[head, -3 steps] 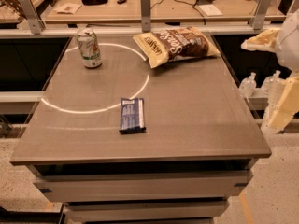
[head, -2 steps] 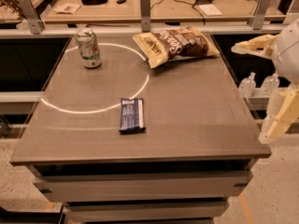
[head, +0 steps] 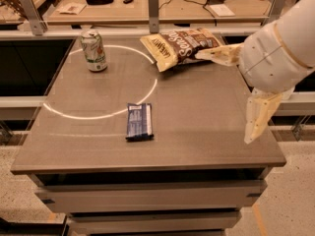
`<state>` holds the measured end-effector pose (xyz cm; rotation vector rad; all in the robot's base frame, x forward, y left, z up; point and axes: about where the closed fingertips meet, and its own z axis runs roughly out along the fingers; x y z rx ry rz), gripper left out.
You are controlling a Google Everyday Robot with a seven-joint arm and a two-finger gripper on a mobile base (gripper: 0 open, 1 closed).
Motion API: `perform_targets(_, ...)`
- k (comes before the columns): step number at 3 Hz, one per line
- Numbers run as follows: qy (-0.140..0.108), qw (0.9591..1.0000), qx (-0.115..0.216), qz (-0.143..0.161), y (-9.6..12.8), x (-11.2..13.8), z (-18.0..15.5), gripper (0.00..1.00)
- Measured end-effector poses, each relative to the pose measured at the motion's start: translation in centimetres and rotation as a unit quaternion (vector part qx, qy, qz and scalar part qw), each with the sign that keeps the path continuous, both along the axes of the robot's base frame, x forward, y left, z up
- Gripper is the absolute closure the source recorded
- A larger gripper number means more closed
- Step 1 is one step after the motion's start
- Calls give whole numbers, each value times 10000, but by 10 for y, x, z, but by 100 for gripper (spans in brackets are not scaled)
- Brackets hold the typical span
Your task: Move rxbar chocolate near 7up can
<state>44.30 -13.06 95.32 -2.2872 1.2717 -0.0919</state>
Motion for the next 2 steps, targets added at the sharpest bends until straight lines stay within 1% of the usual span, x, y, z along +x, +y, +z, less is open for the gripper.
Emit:
perform_targets(1,-113,9962,-316,804,36,17,-15,0)
perform_targets(2,-146,9889,-601,1348,70,19,-30,0)
